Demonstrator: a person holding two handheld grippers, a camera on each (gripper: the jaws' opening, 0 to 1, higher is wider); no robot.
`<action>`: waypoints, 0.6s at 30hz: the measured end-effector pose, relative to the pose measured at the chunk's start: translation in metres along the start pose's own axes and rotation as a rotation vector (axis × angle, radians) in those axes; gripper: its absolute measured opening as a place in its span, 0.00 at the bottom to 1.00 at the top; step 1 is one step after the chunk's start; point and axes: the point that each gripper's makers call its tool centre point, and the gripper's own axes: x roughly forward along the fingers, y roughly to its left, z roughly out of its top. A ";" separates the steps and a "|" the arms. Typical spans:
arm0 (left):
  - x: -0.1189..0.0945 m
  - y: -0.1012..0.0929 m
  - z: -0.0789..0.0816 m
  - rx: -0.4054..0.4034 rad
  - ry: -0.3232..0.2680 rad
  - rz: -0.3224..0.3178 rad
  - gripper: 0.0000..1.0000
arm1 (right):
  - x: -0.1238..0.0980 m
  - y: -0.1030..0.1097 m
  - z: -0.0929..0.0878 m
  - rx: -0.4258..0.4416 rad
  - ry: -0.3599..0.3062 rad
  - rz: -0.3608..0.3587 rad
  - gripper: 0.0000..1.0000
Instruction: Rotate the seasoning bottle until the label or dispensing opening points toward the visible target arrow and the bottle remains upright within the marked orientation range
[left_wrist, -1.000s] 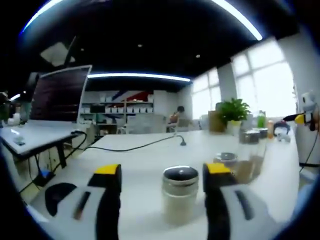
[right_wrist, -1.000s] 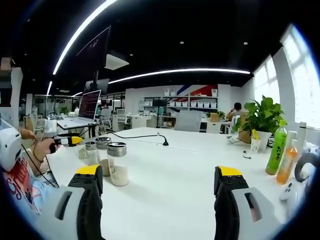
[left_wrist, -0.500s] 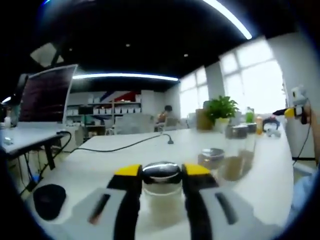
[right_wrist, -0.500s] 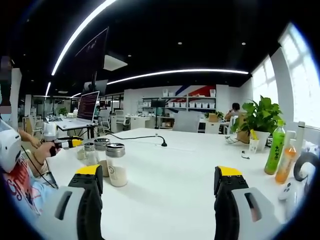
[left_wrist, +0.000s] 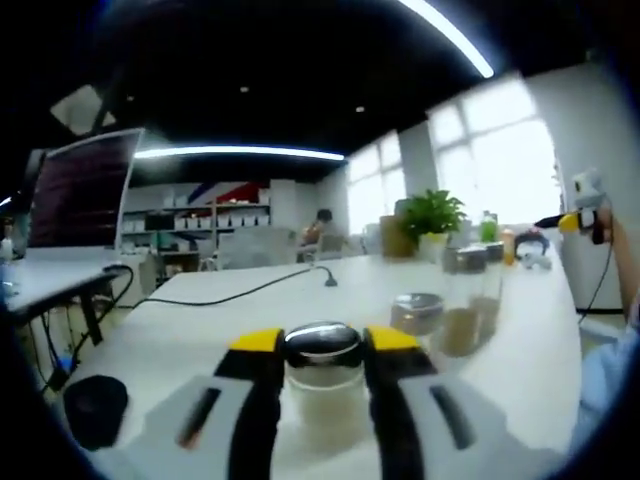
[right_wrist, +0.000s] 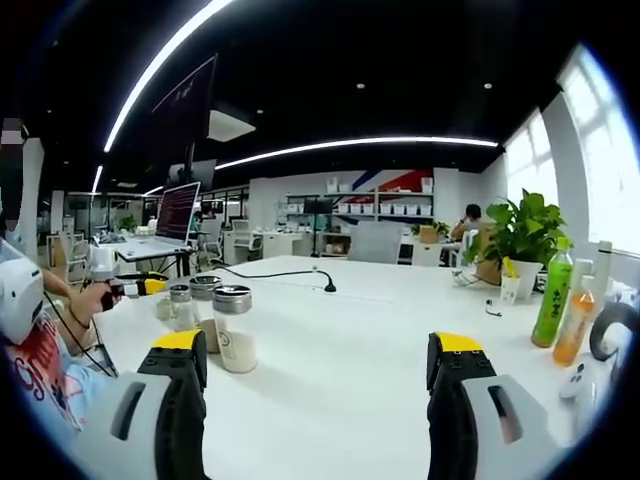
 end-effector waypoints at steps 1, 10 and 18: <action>0.001 0.000 0.000 0.002 0.002 -0.009 0.32 | 0.001 0.000 -0.001 0.002 0.002 0.001 0.94; 0.006 0.001 -0.003 -0.006 0.014 -0.130 0.32 | 0.000 -0.002 -0.001 0.014 0.000 -0.002 0.94; 0.006 -0.001 -0.004 -0.004 0.025 -0.236 0.32 | 0.000 -0.004 -0.004 0.021 0.008 -0.006 0.94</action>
